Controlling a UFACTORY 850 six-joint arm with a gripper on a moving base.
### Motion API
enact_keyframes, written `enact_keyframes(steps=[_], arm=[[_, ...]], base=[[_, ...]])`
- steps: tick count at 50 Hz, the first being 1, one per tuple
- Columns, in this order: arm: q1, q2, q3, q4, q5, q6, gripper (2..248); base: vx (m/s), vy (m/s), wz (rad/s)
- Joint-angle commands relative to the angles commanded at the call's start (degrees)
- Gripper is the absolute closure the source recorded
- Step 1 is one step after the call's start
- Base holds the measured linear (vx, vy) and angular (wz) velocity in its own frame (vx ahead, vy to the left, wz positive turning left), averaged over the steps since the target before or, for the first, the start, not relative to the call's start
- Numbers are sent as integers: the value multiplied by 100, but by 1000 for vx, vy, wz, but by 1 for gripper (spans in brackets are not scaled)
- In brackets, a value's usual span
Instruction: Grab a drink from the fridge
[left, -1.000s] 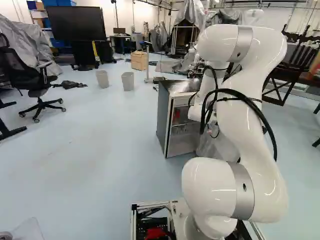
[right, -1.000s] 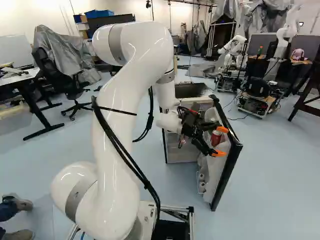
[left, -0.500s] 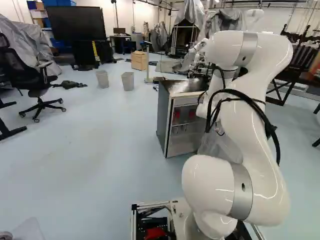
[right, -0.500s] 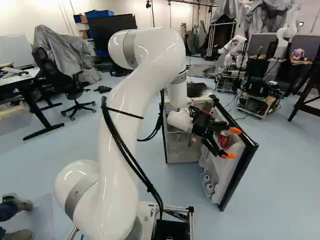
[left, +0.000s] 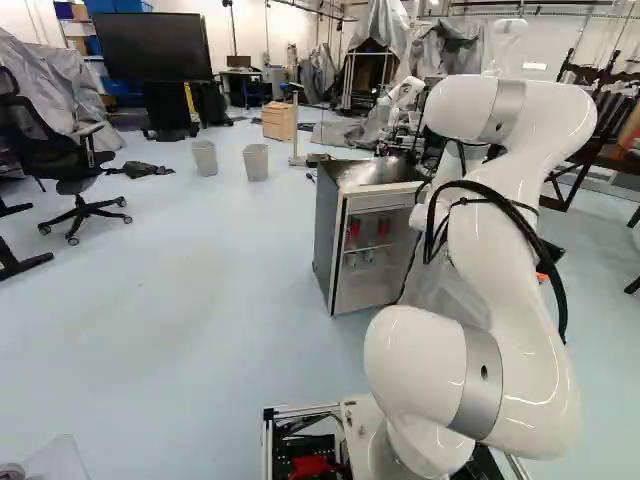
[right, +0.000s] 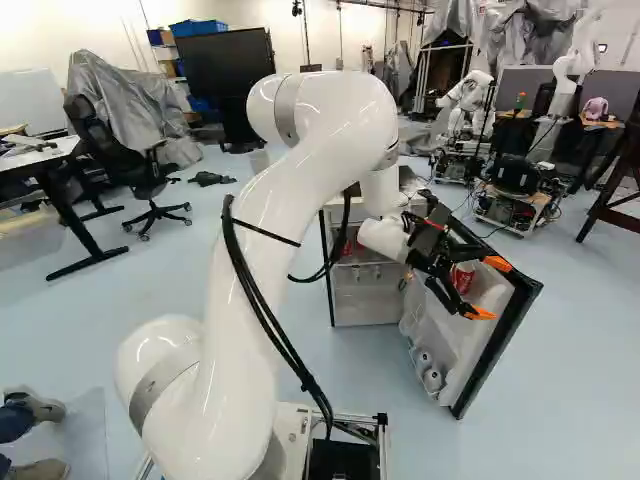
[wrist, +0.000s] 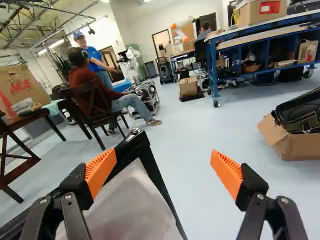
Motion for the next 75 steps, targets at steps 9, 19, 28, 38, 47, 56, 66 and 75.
enact_keyframes(steps=[9,19,28,38,47,56,66,75], arm=[[-60,-42,-87,0,0,0,3],[-50,-16,-33,-3,0,0,3],[14,107,222,-203,0,0,3],[116,304,618,-731,0,0,3],[219,507,1010,-1265,0,0,3],[326,718,1400,-1805,0,0,3],[449,959,1825,-2408,0,0,3],[557,1175,2187,-2950,0,0,3]], base=[[0,0,0],[0,0,0],[0,0,0],[0,0,0],[0,0,0],[0,0,0],[0,0,0],[0,0,0]])
